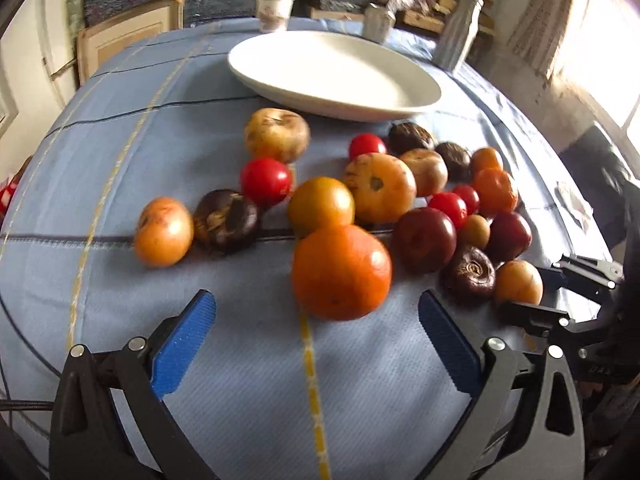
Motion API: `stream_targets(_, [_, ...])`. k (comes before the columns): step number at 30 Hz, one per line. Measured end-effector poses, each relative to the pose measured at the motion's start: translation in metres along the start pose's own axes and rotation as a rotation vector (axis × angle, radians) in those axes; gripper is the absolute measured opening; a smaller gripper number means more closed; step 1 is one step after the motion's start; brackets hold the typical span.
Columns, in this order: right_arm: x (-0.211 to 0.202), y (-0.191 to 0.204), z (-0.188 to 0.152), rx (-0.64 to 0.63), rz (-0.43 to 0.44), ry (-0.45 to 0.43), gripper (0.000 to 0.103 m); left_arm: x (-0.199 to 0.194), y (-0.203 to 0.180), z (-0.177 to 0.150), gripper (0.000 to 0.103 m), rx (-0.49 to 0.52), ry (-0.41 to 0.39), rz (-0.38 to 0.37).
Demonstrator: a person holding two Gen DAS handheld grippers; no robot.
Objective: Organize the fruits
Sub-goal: 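Grasp a potato with the right tool while the left tool grasps an orange, then carry the potato and orange onto the white plate and open both tools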
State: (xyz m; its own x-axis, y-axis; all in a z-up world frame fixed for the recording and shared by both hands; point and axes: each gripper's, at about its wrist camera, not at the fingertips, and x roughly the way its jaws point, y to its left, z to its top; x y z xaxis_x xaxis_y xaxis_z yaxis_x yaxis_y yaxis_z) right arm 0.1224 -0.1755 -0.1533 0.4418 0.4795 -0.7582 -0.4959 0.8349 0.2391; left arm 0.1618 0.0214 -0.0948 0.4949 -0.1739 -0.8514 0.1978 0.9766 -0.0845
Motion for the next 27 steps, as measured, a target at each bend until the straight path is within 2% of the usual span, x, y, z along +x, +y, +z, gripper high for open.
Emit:
stream_targets(2, [0.0, 0.0, 0.0, -0.001, -0.001, 0.0, 0.045, 0.002, -0.005, 0.0, 0.099, 0.023, -0.014, 0.01])
stream_targets(4, [0.001, 0.0, 0.0, -0.001, -0.002, 0.0, 0.045, 0.002, -0.009, 0.0, 0.099, 0.04, -0.034, -0.041])
stream_targets(7, [0.001, 0.0, 0.001, -0.001, -0.001, 0.002, 0.045, -0.002, -0.012, 0.003, 0.098, 0.056, -0.071, -0.058])
stream_targets(8, [0.001, 0.0, 0.001, 0.001, 0.001, 0.002, 0.045, -0.004, -0.013, 0.004, 0.091, 0.059, -0.082, -0.064])
stream_targets(9, [0.002, -0.001, 0.001, 0.004, 0.004, 0.003, 0.046, -0.004, -0.015, 0.005, 0.069, 0.067, -0.084, -0.073])
stream_targets(11, [0.002, -0.001, 0.0, 0.008, 0.009, 0.003, 0.046, 0.0, -0.018, 0.004, 0.055, 0.083, -0.068, -0.044])
stream_targets(13, [0.002, -0.003, 0.0, 0.012, 0.027, 0.005, 0.053, 0.006, -0.019, 0.005, 0.055, 0.086, -0.047, -0.055])
stream_targets(14, [0.003, -0.002, 0.0, 0.008, 0.046, 0.008, 0.063, 0.007, -0.018, 0.006, 0.055, 0.08, -0.044, -0.061])
stream_targets(15, [0.004, -0.001, 0.0, 0.0, 0.065, 0.011, 0.067, 0.007, -0.016, 0.007, 0.054, 0.072, -0.044, -0.07])
stream_targets(17, [0.005, 0.005, 0.0, -0.025, 0.053, 0.013, 0.067, 0.009, -0.013, 0.008, 0.047, 0.059, -0.045, -0.064])
stream_targets(20, [0.006, 0.011, -0.001, -0.054, 0.018, 0.013, 0.065, 0.009, -0.006, 0.007, 0.047, 0.036, -0.047, -0.098])
stream_targets(23, [0.002, 0.005, -0.001, -0.022, -0.007, -0.006, 0.044, 0.008, -0.007, 0.006, 0.047, 0.035, -0.057, -0.106])
stream_targets(27, [-0.001, -0.007, -0.001, 0.033, 0.046, -0.021, 0.044, 0.002, -0.006, 0.005, 0.047, 0.028, -0.085, -0.122])
